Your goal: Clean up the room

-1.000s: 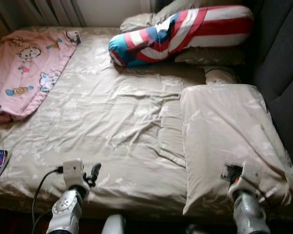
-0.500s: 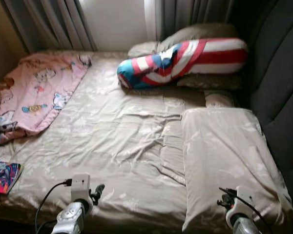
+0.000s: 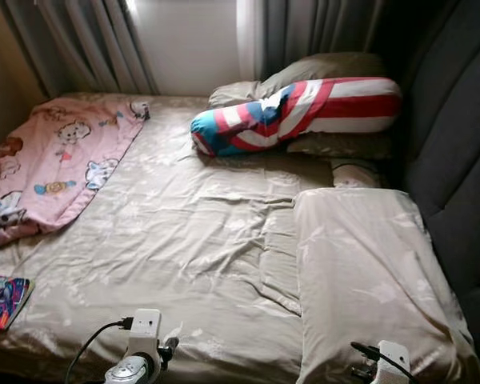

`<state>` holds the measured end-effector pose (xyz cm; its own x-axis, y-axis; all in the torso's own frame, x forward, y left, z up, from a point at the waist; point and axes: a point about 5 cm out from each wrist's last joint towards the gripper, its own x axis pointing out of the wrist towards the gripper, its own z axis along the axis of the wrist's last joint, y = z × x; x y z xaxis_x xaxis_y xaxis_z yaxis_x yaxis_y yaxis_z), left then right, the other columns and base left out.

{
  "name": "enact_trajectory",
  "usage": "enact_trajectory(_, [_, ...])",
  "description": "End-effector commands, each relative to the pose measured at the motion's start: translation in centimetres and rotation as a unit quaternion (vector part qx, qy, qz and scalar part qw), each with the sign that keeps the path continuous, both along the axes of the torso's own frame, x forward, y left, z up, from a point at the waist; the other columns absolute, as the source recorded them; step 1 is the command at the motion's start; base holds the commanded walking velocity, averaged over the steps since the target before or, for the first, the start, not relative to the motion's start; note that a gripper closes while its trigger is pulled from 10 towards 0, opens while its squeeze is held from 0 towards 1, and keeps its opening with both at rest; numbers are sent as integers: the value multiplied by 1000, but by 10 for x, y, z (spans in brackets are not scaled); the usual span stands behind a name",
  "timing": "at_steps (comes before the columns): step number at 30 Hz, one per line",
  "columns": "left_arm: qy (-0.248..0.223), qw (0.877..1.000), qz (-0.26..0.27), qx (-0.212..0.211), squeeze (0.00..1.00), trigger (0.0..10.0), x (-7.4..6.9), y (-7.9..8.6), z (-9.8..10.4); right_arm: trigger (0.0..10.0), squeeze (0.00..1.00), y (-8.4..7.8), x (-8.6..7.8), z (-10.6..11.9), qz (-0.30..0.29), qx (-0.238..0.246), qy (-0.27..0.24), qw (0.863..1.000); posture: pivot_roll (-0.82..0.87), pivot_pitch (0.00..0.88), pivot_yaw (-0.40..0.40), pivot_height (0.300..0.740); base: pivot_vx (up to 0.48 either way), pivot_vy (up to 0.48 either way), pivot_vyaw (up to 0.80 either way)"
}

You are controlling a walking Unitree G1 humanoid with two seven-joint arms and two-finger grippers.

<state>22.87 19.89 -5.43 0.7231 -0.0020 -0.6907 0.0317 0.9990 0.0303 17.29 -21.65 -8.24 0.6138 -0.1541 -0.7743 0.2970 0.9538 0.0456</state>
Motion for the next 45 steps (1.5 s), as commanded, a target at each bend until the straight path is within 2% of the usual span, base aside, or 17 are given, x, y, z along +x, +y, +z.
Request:
enact_trajectory(1, [24, 1000, -5, 10, 0, 10000, -9, 2, -6, 10000, 1000, 1, -2, -1, 3, 1, 2, 1000, -8, 0, 7, 740, 0, 0, 0])
enact_trajectory(11, [29, 1000, 7, 11, 0, 10000, -9, 6, -6, 10000, 1000, 3, -1, -2, 1, 5, 10, 1000, -4, 0, 11, 740, 0, 0, 0])
enact_trajectory(16, [32, 999, 7, 10, 0, 10000, -8, 3, -6, 10000, 1000, 3, -9, -5, 21, 4, 29, 999, -5, 0, 7, 740, 0, 0, 0])
enact_trajectory(22, [47, 999, 7, 0, 0, 10000, -13, 1, -10, 10000, 1000, -2, -16, -7, 19, 4, 40, 999, 1, 0, 8, 740, 0, 0, 0])
enact_trajectory(23, [50, 999, 9, 0, 0, 10000, -14, 1, -11, 10000, 808, -2, -17, -8, 19, 4, 41, 999, 1, 0, 8, 740, 0, 0, 0])
enact_trajectory(24, [51, 999, 9, 1, 0, 10000, -15, 2, -11, 10000, 808, -2, -17, -8, 22, 5, 42, 999, 1, 0, 8, 740, 0, 0, 0])
enact_trajectory(25, [52, 999, 10, 1, 0, 10000, -15, 2, -11, 10000, 0, -1, -17, -8, 26, 5, 43, 999, 9, 0, 6, 740, 0, 0, 0])
enact_trajectory(30, [54, 998, 20, 7, 0, 10000, -20, 10, -13, 10000, 0, 0, -15, -7, 40, 3, 44, 998, 7, 0, 7, 740, 0, 0, 0])
enact_trajectory(32, [62, 998, 24, 14, 0, 10000, -29, 21, -15, 10000, 0, 1, -14, -7, 43, 6, 43, 998, 5, 0, 7, 740, 0, 0, 0])
enact_trajectory(34, [66, 997, 27, 16, 0, 10000, -34, 25, -17, 10000, 0, 1, -14, -7, 44, 7, 42, 998, 5, 0, 6, 740, 0, 0, 0])
enact_trajectory(45, [77, 996, 36, 14, 0, 10000, -47, 24, -23, 10000, 0, 2, -15, -8, 55, 4, 43, 998, 4, 0, 5, 740, 0, 0, 0])
